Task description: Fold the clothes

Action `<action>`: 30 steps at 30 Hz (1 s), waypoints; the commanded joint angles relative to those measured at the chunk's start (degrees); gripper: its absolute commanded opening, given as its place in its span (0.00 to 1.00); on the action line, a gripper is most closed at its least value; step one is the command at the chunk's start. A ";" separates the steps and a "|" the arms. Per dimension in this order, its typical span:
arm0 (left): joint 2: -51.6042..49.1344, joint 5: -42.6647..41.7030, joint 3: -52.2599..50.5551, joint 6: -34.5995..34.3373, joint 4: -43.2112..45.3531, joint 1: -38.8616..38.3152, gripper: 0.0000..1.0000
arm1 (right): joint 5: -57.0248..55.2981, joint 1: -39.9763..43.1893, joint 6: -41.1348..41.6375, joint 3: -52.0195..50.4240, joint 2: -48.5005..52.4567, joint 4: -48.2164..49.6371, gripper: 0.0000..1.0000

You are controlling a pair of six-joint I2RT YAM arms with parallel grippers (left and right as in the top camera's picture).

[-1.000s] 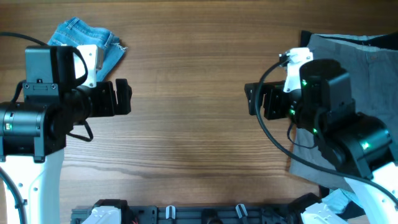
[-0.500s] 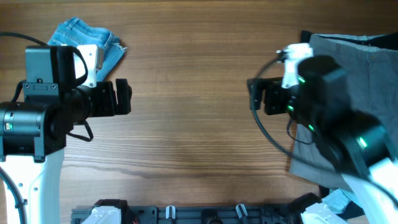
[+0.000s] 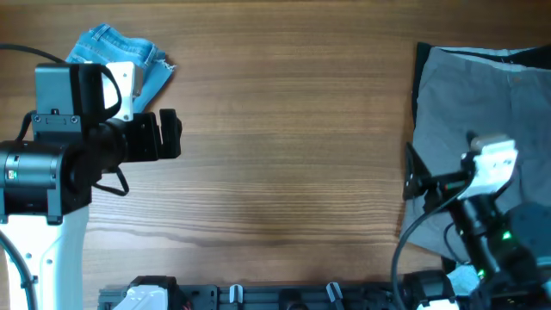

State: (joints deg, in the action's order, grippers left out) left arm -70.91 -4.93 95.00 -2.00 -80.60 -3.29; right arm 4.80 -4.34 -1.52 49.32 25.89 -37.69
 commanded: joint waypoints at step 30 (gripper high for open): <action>-0.02 0.52 0.15 -0.35 -0.02 -0.20 1.00 | 3.17 3.67 19.69 -46.10 -25.68 31.41 1.00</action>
State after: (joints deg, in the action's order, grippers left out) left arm -70.91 -4.91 95.00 -2.00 -80.64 -3.29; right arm 7.51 -0.95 16.84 3.03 1.10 -6.68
